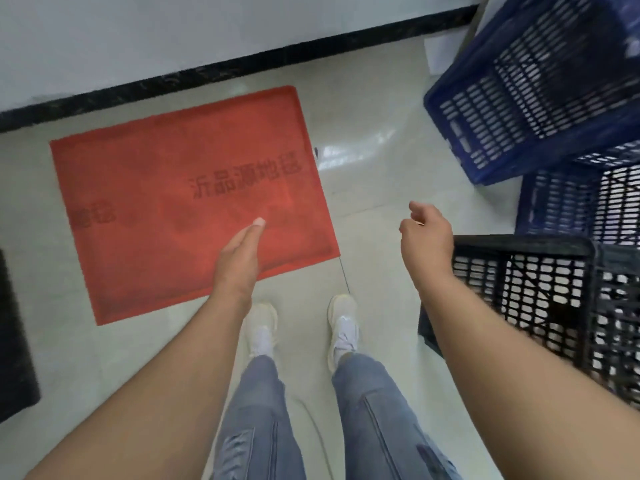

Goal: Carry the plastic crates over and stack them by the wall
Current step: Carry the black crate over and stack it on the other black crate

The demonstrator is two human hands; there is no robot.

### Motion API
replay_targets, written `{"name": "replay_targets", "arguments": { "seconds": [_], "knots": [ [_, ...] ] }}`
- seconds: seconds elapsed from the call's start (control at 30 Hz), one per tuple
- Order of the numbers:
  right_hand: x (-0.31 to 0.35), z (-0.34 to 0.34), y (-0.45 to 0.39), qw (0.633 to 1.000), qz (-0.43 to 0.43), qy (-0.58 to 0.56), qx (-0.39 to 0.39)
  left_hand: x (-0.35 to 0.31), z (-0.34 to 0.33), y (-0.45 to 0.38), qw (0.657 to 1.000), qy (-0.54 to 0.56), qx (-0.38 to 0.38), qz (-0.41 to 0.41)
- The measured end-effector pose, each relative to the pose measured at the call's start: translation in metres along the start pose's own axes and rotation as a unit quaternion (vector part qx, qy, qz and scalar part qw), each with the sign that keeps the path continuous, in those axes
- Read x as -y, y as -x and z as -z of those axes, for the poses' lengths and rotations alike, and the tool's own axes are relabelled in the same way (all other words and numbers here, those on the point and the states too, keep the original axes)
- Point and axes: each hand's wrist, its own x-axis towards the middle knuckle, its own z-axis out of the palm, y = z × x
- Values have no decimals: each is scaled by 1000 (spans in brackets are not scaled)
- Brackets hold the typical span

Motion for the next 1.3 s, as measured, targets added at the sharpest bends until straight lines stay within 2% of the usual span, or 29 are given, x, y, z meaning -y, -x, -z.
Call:
{"name": "replay_targets", "arguments": {
  "seconds": [0.2,0.4,0.6,0.77,0.93,1.07,1.17,1.3],
  "knots": [
    [-34,45,4,995,-39,-67,-70,-2,-54,18,990,-82,112,-39],
    [-67,97,26,978,-88,-75,-171,-1,-87,30,970,-113,213,-38],
    [-112,157,33,959,-113,-48,-255,10,-119,50,954,-145,258,-41],
    [-144,182,28,954,-150,-8,-259,29,-153,70,949,-162,270,-26],
    [-165,190,20,955,-203,86,-197,47,-182,79,946,-169,274,-27],
    [-173,195,8,950,-199,170,-170,55,-196,77,946,-178,268,-27],
    [-183,194,0,954,-198,174,-145,61,-203,71,946,-184,266,-26],
    [-192,178,-8,955,-184,135,-189,74,-210,60,946,-189,262,-22]
  ]
}}
